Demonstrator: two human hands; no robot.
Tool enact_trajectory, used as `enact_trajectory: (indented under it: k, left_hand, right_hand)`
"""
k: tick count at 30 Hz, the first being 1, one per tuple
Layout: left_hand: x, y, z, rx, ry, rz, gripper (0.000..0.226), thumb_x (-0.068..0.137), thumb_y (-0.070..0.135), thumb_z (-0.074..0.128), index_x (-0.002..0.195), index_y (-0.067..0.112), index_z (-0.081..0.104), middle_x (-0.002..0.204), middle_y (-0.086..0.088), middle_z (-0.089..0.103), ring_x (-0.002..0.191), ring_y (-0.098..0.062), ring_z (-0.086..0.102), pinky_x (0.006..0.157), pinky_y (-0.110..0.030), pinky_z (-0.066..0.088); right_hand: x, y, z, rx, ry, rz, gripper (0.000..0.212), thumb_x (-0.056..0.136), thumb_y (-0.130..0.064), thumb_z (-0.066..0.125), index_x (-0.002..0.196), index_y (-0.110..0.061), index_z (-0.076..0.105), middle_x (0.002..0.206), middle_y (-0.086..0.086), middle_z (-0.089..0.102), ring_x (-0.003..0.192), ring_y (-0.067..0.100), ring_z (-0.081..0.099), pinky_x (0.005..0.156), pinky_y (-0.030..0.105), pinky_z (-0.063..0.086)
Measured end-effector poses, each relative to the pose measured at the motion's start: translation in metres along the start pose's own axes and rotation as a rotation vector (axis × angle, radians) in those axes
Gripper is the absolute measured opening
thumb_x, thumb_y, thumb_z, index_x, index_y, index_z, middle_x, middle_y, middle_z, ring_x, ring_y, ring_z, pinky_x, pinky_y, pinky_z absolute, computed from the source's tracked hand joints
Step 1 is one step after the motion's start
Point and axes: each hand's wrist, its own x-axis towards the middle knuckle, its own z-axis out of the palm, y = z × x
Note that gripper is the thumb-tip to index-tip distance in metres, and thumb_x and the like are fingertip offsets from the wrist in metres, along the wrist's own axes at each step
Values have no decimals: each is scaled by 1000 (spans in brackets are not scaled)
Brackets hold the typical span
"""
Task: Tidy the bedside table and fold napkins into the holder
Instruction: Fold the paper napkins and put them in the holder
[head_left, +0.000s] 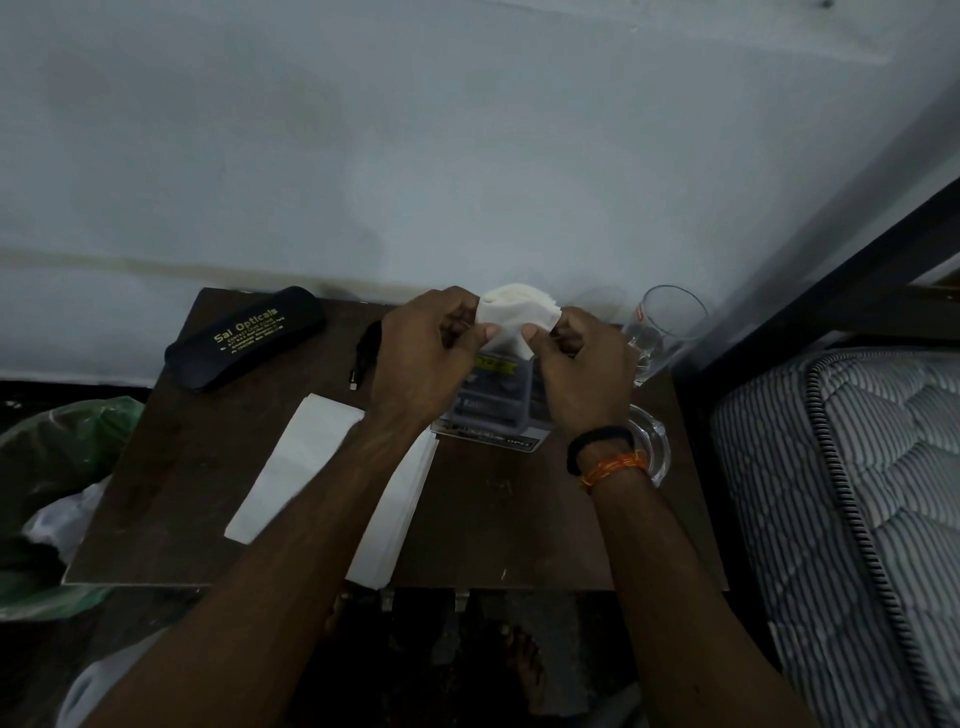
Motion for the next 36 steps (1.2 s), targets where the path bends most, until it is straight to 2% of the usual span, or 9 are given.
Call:
enact_trajectory:
  k: [4,8,12,16,19,21,26,31,36]
  left_hand:
    - [-1,0,-2,0,-13,4,16,84,25,74,95,13,71,87,4,72,80,-8,68,76,-26,57]
    - [1,3,-12,16,-24,-70,41,82,41,75,113,17,66,99,5,69,85,-5,66,73,-14,56]
    - [3,-1,-34,68,36,-169,28,86,39,70,100,16,64,85,2,67,76,-6,64,64,-17,52]
    - [1,-22,-63,240,-122,-282,15,84,24,71,82,12,64,75,1,65,71,-11,61,62,-22,47]
    - [-4,-40,-82,429,-307,-295,19,83,18,70,71,5,63,67,-8,64,66,-21,61,66,-34,52]
    - [-6,-54,-89,553,-389,-335,25,79,21,73,79,-2,64,78,-18,67,75,-32,64,75,-45,55]
    - [-18,-71,-105,677,-526,-645,91,64,46,85,131,1,43,130,-22,51,115,-39,55,94,-52,51]
    - [-25,-65,-120,562,-615,-710,57,81,37,76,121,0,57,121,-16,62,108,-32,62,91,-44,55]
    - [-33,-65,-127,503,-633,-803,56,76,35,81,113,-2,61,117,-16,65,104,-32,64,88,-44,56]
  right_hand:
    - [1,-1,-2,-2,-26,17,14,84,-24,73,96,-17,73,88,-1,74,81,13,67,76,36,58]
    - [0,-8,-4,-10,66,17,39,76,-9,68,113,-21,66,106,-1,67,91,13,65,77,22,53]
    - [-11,-30,-10,-10,221,-190,27,69,-5,56,94,-10,64,92,5,62,76,16,61,66,11,45]
    - [-40,-43,-1,-60,-146,-376,10,74,-3,61,73,-13,63,76,-1,63,65,14,56,68,17,43]
    - [-66,-43,12,-200,-632,-361,8,77,-8,61,73,-13,67,76,-1,66,71,13,59,70,28,52]
    - [-77,-36,21,-310,-792,-306,8,78,-10,60,78,-12,68,81,2,67,76,15,61,71,37,56]
    - [-75,-27,34,-509,-795,-211,12,85,-17,55,82,-14,66,85,3,68,80,19,63,74,36,57]
    - [-75,-25,39,-564,-762,-181,15,88,-23,57,86,-12,67,89,5,69,83,21,65,75,36,57]
    - [-72,-26,41,-542,-688,-119,19,86,-31,65,93,-14,67,94,4,70,90,21,65,78,33,55]
